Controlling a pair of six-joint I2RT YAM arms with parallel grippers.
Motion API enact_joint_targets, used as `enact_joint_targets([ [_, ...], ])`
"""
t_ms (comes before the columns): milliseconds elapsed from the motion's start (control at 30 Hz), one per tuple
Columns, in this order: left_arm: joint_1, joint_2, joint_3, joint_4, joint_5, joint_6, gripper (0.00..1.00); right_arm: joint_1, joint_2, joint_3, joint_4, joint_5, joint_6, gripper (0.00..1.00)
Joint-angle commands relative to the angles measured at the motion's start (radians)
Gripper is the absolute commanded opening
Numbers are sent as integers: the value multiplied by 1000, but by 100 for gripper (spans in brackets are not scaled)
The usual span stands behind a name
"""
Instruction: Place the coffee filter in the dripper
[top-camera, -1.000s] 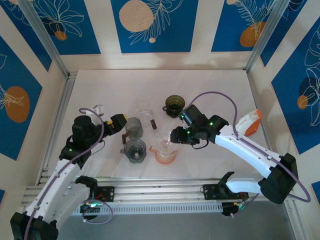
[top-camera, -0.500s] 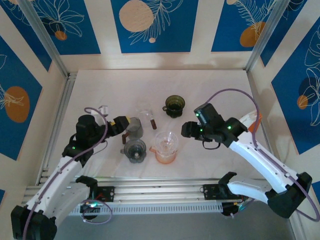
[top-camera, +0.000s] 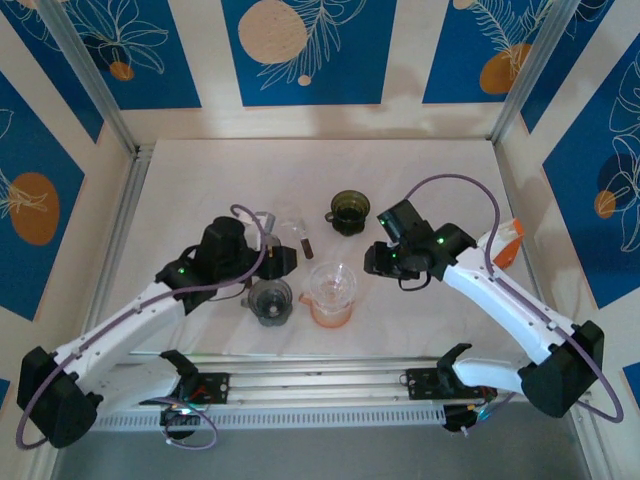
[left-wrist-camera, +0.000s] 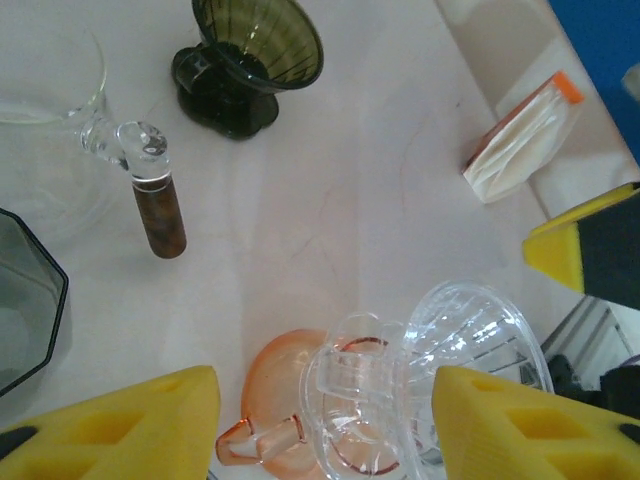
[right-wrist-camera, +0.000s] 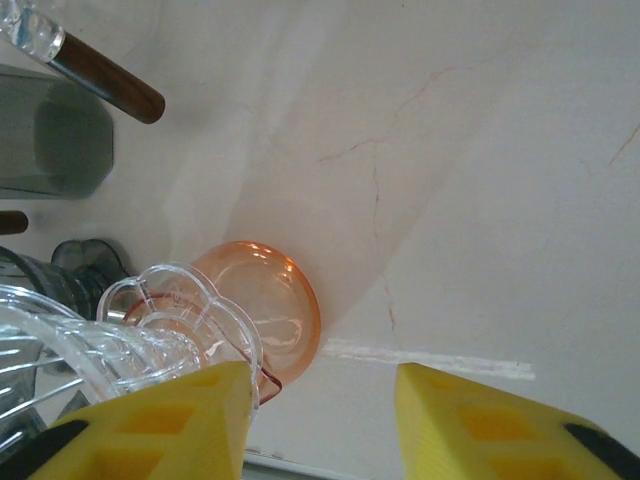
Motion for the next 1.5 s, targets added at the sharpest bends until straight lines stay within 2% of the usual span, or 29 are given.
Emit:
enact_joint_targets([
  [0, -36, 47, 57, -105, -122, 79, 57, 2, 16, 24, -23, 9, -17, 40],
  [333, -118, 205, 166, -172, -180, 130, 51, 7, 35, 2, 0, -23, -32, 34],
  [767, -136, 199, 114, -131, -92, 94, 45, 35, 38, -37, 32, -61, -30, 33],
  [900, -136, 192, 102, -116, -76, 82, 51, 46, 41, -45, 40, -66, -26, 33],
  [1033, -136, 206, 97, -93, -37, 66, 51, 53, 41, -43, 40, -60, -24, 33],
  [1233, -134, 162, 108, -153, -167, 67, 59, 60, 46, -52, 42, -65, -15, 33],
  [1333, -134, 134, 121, -171, -196, 78, 68, 71, 45, -57, 41, -75, -2, 33],
  [1467, -134, 123, 141, -189, -216, 84, 72, 101, 37, -65, 46, -73, 24, 33],
])
